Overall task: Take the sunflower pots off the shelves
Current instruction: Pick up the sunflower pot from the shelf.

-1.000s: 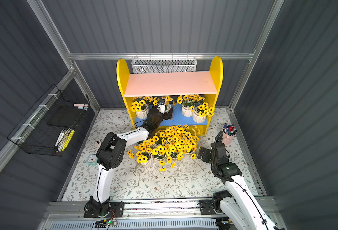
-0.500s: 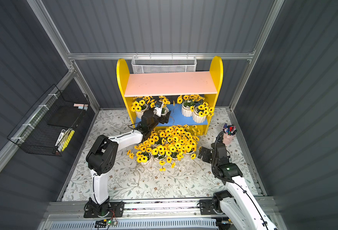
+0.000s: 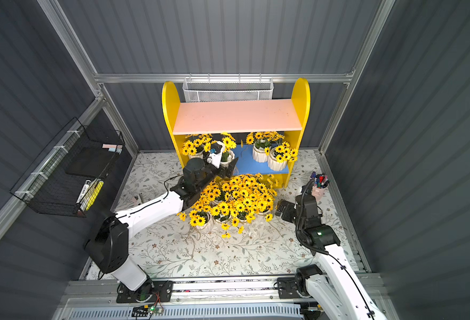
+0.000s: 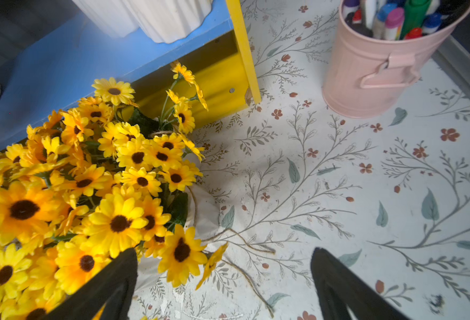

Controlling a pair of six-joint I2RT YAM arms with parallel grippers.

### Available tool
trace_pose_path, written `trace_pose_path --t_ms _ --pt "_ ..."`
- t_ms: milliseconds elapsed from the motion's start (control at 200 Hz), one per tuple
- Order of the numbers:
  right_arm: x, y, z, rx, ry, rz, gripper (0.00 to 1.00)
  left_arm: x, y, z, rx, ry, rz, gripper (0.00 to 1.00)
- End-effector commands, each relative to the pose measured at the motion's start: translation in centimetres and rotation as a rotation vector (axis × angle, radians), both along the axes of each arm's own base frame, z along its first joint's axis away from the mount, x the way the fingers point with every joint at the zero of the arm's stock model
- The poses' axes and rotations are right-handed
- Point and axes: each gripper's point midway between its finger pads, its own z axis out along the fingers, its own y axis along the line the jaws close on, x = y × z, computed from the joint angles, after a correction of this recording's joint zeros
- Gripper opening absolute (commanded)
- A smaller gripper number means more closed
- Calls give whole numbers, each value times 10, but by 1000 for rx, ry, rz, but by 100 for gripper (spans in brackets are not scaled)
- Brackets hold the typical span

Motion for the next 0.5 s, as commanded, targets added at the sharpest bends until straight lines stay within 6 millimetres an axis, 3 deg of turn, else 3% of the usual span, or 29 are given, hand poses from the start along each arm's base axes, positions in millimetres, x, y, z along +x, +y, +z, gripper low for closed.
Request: trace_pose_path --t_ms 0,145,335,495 --pt "1 -1 21 2 -48 4 99 -42 3 37 -43 -56 -14 0" --pt "3 -9 34 -11 -95 -38 99 -93 0 35 -30 -19 -44 0" --pt "8 -13 28 -16 -77 -54 99 -151 -8 29 -12 10 -86 0" --pt "13 -18 20 23 -64 -82 99 -205 -39 14 -13 33 -180 0"
